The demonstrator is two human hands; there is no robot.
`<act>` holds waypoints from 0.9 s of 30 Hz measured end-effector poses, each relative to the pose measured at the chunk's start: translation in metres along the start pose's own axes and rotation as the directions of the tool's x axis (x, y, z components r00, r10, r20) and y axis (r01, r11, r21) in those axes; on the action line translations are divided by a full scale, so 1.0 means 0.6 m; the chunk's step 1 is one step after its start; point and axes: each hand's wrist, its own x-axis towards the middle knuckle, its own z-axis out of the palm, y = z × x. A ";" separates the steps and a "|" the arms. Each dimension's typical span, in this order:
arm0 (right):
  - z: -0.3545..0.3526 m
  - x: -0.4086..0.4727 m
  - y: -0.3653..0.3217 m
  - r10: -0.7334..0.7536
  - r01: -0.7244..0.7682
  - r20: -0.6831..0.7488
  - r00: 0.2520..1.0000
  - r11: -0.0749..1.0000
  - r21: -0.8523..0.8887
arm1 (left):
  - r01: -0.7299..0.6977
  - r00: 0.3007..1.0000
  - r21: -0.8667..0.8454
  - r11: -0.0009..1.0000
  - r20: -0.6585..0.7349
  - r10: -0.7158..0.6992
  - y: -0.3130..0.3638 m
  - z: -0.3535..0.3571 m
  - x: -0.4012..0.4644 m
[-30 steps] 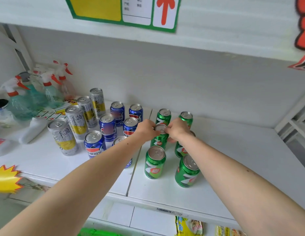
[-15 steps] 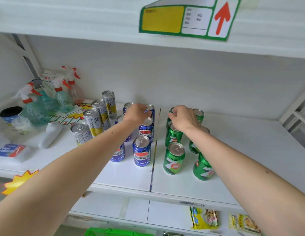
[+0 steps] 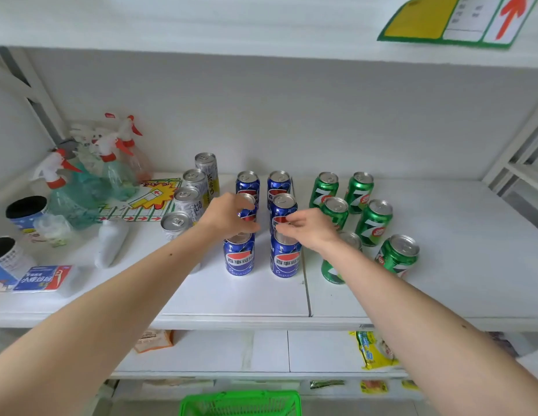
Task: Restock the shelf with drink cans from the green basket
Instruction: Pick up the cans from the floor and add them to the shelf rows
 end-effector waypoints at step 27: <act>0.023 -0.027 0.013 -0.040 0.033 -0.057 0.998 0.992 -0.125 | -0.017 0.992 -0.107 0.994 -0.127 0.004 -0.073 0.068 -0.043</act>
